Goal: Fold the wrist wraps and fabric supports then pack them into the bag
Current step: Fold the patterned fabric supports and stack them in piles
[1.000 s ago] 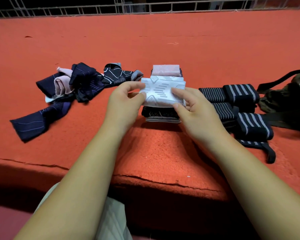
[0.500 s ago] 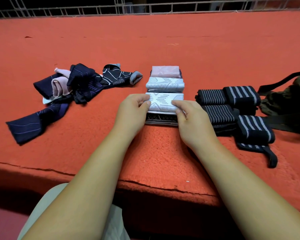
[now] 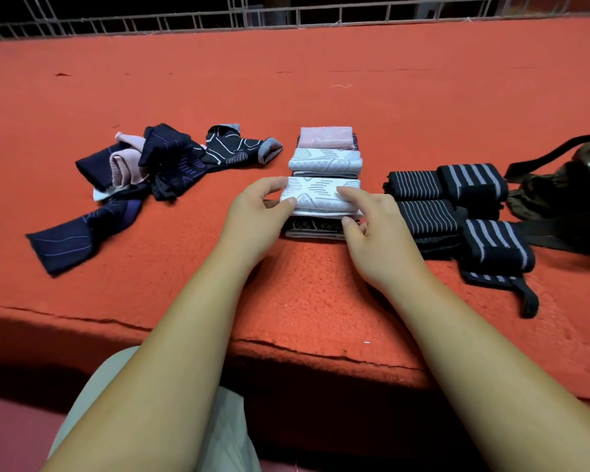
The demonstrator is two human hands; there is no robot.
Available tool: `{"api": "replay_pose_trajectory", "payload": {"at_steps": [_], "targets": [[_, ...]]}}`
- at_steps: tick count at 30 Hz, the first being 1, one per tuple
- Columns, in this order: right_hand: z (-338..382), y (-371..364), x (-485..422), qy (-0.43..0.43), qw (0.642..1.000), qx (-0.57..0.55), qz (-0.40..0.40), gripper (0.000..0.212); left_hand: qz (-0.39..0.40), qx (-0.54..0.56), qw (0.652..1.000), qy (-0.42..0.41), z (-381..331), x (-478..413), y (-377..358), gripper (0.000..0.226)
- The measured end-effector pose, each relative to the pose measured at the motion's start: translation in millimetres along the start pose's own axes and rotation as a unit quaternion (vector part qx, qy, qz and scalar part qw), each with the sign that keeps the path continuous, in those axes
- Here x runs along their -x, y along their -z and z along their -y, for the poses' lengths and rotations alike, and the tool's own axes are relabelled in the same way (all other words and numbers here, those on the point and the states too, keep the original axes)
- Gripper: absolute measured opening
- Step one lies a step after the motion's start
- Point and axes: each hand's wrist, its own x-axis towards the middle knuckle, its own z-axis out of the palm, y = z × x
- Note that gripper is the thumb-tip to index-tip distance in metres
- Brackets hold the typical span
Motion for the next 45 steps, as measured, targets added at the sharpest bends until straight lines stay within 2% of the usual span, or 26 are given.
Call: {"api": "replay_pose_trajectory", "payload": {"at_steps": [5, 10, 13, 18, 22, 24, 27, 29, 31, 35, 40, 43, 45], "targets": [[17, 10, 13, 0.002, 0.999, -0.017, -0.040, 0.051, -0.021, 0.045, 0.998, 0.033, -1, 15, 13, 0.027], [40, 9, 20, 0.014, 0.997, -0.013, -0.075, 0.028, -0.027, 0.047, 0.996, 0.067, 0, 22, 30, 0.020], [61, -2, 20, 0.038, 0.998, -0.025, -0.051, 0.017, -0.014, 0.039, 0.996, 0.085, -1, 18, 43, 0.015], [97, -42, 12, 0.092, 0.994, -0.039, 0.042, 0.016, -0.027, -0.001, 0.994, 0.106, 11, 7, 78, 0.014], [125, -83, -3, 0.084, 0.988, -0.032, 0.129, 0.015, -0.080, -0.129, 0.984, 0.097, 34, 6, 126, 0.022], [138, -105, -11, 0.071, 0.983, -0.026, 0.168, 0.016, -0.108, -0.248, 0.959, 0.089, 51, 5, 152, 0.031], [152, -135, -22, 0.044, 0.978, -0.020, 0.203, 0.019, -0.129, -0.409, 0.899, 0.091, 74, 4, 184, 0.036], [156, -152, -28, 0.025, 0.975, -0.014, 0.220, 0.019, -0.121, -0.465, 0.872, 0.100, 86, 4, 200, 0.033], [158, -165, -31, 0.001, 0.973, -0.008, 0.231, 0.018, -0.092, -0.482, 0.863, 0.120, 99, 3, 211, 0.036], [153, -175, -29, -0.002, 0.973, 0.028, 0.231, 0.017, -0.056, -0.435, 0.889, 0.136, 116, 1, 222, 0.036], [146, -166, -25, -0.006, 0.977, -0.011, 0.214, 0.023, -0.127, -0.355, 0.924, 0.059, 99, 17, 212, 0.029], [144, -150, -23, -0.007, 0.978, -0.046, 0.205, 0.053, -0.153, -0.257, 0.954, 0.019, 66, 32, 196, 0.026], [140, -135, -19, 0.012, 0.979, -0.060, 0.193, 0.077, -0.158, -0.143, 0.977, 0.025, 39, 41, 184, 0.025]]}}
